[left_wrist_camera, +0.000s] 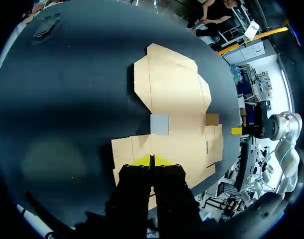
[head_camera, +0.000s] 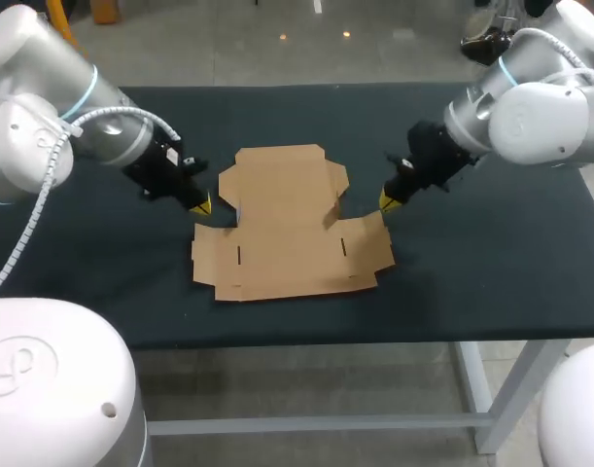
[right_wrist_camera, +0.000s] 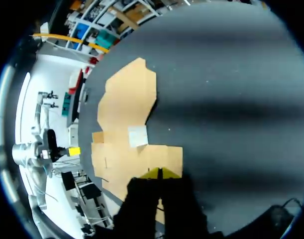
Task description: Assemble the packaging by folding the flat box into shape, placing the metal phone stand inside, and closing the box properly
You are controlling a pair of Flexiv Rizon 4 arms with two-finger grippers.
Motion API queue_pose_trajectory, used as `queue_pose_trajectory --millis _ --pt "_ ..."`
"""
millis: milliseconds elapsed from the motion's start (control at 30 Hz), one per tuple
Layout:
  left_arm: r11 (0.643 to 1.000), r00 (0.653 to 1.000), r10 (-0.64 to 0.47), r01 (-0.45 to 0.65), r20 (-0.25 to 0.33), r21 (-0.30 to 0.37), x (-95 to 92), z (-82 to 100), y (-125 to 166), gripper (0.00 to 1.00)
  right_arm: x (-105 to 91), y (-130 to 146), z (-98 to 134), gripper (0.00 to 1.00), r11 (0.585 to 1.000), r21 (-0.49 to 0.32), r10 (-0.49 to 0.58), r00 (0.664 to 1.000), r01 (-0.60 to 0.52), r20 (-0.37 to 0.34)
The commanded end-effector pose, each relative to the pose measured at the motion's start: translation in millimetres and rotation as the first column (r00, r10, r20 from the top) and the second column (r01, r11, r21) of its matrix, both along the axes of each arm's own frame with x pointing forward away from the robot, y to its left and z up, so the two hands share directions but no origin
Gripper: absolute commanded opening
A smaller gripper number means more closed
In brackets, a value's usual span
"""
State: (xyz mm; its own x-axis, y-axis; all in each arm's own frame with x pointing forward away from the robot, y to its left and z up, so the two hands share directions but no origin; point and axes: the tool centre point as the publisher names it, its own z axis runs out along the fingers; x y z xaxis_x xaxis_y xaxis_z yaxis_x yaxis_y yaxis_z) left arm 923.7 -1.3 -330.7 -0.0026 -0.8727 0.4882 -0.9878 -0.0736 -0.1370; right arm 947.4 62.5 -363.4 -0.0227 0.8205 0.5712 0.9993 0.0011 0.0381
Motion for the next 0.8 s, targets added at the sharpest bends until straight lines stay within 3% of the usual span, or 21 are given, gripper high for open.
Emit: queue_pose_trajectory --millis 33,433,800 --pt "1.000 0.999 0.011 -0.010 0.033 -0.025 -31.2 2.9 10.7 0.00 -20.1 -12.0 3.4 0.00 1.000 0.025 -0.007 1.000 0.007 0.002" --pt "0.998 0.999 0.016 -0.014 0.034 -0.066 -84.9 -5.5 10.6 0.00 -74.4 -37.7 -11.1 0.00 0.999 0.043 -0.021 0.999 0.022 -0.025" --pt "0.994 0.999 0.048 -0.045 0.022 -0.100 -123.0 -20.1 14.2 0.00 -102.9 -37.5 -15.6 0.00 0.999 0.044 -0.007 0.999 0.008 -0.032"
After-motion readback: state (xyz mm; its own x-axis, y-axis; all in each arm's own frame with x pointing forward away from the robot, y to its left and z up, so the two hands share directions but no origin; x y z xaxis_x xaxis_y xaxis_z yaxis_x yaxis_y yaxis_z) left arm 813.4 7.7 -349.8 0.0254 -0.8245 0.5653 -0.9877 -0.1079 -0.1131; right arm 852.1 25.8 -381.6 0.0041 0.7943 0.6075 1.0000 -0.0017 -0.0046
